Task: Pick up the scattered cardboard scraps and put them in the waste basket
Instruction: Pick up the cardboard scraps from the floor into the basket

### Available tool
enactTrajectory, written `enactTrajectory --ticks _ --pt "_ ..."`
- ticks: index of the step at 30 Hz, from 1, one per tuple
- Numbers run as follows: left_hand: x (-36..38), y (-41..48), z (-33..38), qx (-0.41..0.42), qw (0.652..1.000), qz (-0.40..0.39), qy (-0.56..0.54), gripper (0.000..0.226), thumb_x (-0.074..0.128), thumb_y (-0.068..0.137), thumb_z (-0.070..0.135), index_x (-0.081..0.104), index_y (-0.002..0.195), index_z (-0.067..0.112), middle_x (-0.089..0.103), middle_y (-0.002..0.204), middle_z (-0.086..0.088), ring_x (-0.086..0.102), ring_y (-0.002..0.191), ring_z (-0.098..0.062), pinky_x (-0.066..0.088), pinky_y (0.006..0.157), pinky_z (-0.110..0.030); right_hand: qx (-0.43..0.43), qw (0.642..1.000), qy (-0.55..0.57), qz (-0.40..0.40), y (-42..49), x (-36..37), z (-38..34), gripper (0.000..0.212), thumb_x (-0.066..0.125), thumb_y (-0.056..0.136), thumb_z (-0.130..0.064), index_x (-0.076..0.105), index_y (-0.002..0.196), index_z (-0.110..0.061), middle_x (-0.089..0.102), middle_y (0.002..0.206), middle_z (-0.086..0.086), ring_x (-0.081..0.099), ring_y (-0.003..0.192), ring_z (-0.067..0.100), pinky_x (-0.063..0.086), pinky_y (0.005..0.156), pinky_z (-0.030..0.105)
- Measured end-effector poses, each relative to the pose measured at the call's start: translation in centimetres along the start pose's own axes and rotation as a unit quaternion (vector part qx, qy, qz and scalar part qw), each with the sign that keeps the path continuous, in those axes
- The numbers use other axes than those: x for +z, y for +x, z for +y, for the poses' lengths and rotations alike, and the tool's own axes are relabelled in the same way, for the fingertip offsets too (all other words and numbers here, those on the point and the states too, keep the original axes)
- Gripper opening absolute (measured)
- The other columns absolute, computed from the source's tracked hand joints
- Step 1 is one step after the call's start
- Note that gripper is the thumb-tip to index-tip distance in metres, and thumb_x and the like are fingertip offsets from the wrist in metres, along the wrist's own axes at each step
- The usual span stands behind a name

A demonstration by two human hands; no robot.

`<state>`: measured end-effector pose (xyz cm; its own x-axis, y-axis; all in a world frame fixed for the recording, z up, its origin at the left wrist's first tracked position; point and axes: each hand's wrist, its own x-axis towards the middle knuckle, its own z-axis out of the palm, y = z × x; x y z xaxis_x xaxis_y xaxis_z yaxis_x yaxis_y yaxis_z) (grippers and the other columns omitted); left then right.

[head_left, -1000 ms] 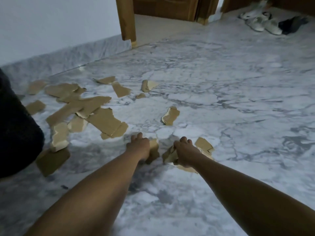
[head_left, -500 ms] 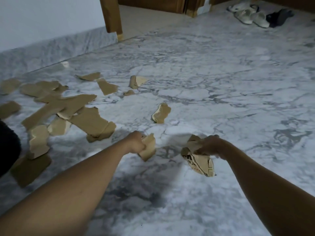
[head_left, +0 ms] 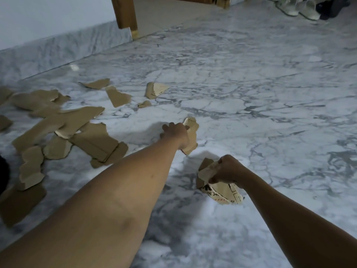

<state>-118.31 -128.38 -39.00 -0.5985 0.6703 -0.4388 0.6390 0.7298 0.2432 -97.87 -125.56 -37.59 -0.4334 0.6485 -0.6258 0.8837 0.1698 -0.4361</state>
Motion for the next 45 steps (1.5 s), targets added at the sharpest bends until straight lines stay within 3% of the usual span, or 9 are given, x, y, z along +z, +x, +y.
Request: enactTrajectory --ticks 7,13,18,23,28,33,35,41,45 --pt "0.0 -1.4 0.4 0.020 0.996 0.013 -0.082 0.012 0.067 0.082 0.004 0.059 0.090 0.008 0.056 0.093 -0.009 0.060 0.075 -0.025 0.048 0.066 -0.032 0.011 0.999 -0.029 -0.010 0.5 -0.3 -0.7 0.059 0.095 0.053 -0.014 0.066 0.103 0.001 0.072 0.095 0.014 0.070 0.086 0.024 0.060 0.074 0.034" --pt "0.7 -5.4 -3.2 0.007 0.976 0.017 -0.215 0.065 0.066 0.086 0.010 0.033 0.141 0.014 0.057 0.126 -0.013 0.060 0.108 -0.033 0.050 0.077 -0.037 0.024 0.998 -0.050 -0.012 0.0 -0.6 -0.9 0.056 0.092 0.055 -0.016 0.067 0.103 -0.002 0.073 0.095 0.014 0.071 0.085 0.027 0.061 0.080 0.040" --pt "-0.6 -8.7 -12.1 0.018 0.976 0.076 -0.205 0.035 0.059 0.097 0.029 0.059 0.126 0.010 0.066 0.121 -0.013 0.061 0.110 -0.034 0.052 0.089 -0.041 0.014 0.994 -0.100 -0.050 -1.7 0.2 -2.5 0.047 0.087 0.068 -0.015 0.071 0.111 -0.003 0.073 0.092 0.011 0.068 0.076 0.022 0.052 0.062 0.025" --pt "-3.3 -12.3 -24.5 -0.158 0.964 0.166 -0.132 0.054 0.051 0.099 0.042 0.049 0.137 0.004 0.051 0.137 -0.019 0.047 0.127 -0.039 0.045 0.100 -0.050 -0.066 0.987 -0.100 -0.110 -3.4 4.6 -9.1 0.031 0.080 0.077 -0.016 0.068 0.103 -0.003 0.069 0.090 0.009 0.063 0.072 0.017 0.045 0.055 0.022" --pt "-2.7 -17.8 -33.8 -0.260 0.933 0.201 -0.146 0.045 0.056 0.092 0.045 0.058 0.129 0.019 0.047 0.142 -0.009 0.049 0.121 -0.030 0.048 0.095 -0.040 -0.175 0.979 0.018 -0.105 -3.2 9.7 -19.8 0.045 0.081 0.078 -0.024 0.066 0.111 0.002 0.064 0.105 0.011 0.059 0.087 0.021 0.046 0.063 0.028" --pt "1.0 -22.5 -37.6 -0.141 0.974 0.123 -0.131 0.032 0.048 0.083 0.041 0.067 0.107 0.029 0.059 0.125 -0.002 0.055 0.120 -0.032 0.049 0.096 -0.044 -0.229 0.971 0.054 -0.052 -0.6 14.8 -28.4 0.074 0.078 0.056 -0.053 0.069 0.107 0.000 0.068 0.111 0.017 0.065 0.101 0.032 0.054 0.079 0.045" --pt "1.1 -24.4 -36.5 -0.120 0.979 0.110 -0.124 0.040 0.044 0.086 0.045 0.063 0.119 0.031 0.054 0.134 0.003 0.050 0.125 -0.026 0.047 0.099 -0.042 -0.213 0.976 0.024 -0.034 0.8 16.5 -30.1 0.083 0.074 0.057 -0.058 0.064 0.119 -0.003 0.062 0.124 0.017 0.059 0.115 0.035 0.051 0.091 0.042" --pt "2.1 -26.4 -34.5 -0.117 0.980 0.081 -0.141 0.063 0.054 0.098 0.030 0.028 0.154 0.017 0.008 0.163 -0.002 0.021 0.144 -0.030 0.028 0.116 -0.038 -0.157 0.967 -0.197 0.035 1.4 19.5 -30.6 0.081 0.069 0.076 -0.058 0.039 0.143 -0.023 0.040 0.139 0.011 0.032 0.133 0.035 0.033 0.103 0.053" --pt "2.5 -25.7 -35.1 -0.166 0.963 0.089 -0.193 0.060 0.063 0.092 0.035 0.040 0.141 0.010 0.030 0.147 -0.008 0.038 0.130 -0.028 0.042 0.101 -0.033 -0.190 0.962 -0.190 0.034 -0.1 20.5 -29.9 0.064 0.069 0.071 -0.050 0.049 0.126 -0.024 0.053 0.122 0.004 0.042 0.124 0.033 0.033 0.104 0.053"
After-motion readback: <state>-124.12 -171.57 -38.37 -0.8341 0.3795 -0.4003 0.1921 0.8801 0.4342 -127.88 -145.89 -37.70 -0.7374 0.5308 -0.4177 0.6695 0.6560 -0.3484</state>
